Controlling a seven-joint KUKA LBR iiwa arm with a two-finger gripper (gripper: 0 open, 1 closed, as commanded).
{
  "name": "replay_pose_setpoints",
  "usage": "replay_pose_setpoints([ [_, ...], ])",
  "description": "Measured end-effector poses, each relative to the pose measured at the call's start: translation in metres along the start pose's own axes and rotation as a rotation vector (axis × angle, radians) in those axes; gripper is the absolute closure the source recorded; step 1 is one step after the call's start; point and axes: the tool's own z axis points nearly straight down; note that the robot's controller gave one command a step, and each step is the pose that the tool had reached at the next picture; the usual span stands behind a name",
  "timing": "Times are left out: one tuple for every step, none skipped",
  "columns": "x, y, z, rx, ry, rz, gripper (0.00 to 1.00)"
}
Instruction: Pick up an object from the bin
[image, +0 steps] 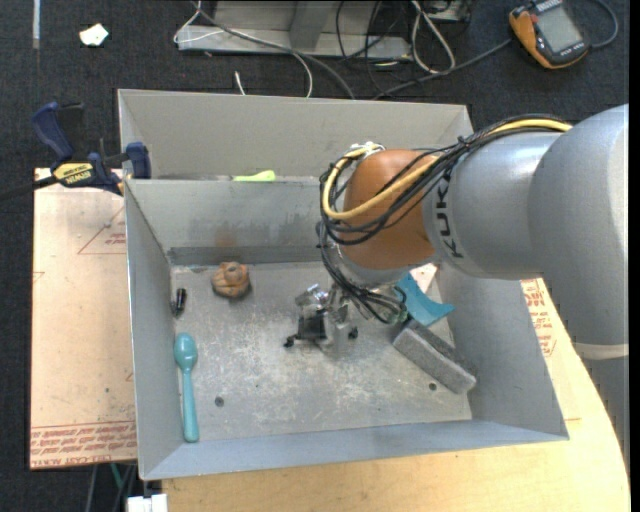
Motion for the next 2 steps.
replay_pose_setpoints([
  [0.000, 0.000, 0.000, 0.000, 0.000, 0.000, 1.00],
  [0.000, -0.007, -0.065, -0.003, 0.005, -0.015, 1.00],
])
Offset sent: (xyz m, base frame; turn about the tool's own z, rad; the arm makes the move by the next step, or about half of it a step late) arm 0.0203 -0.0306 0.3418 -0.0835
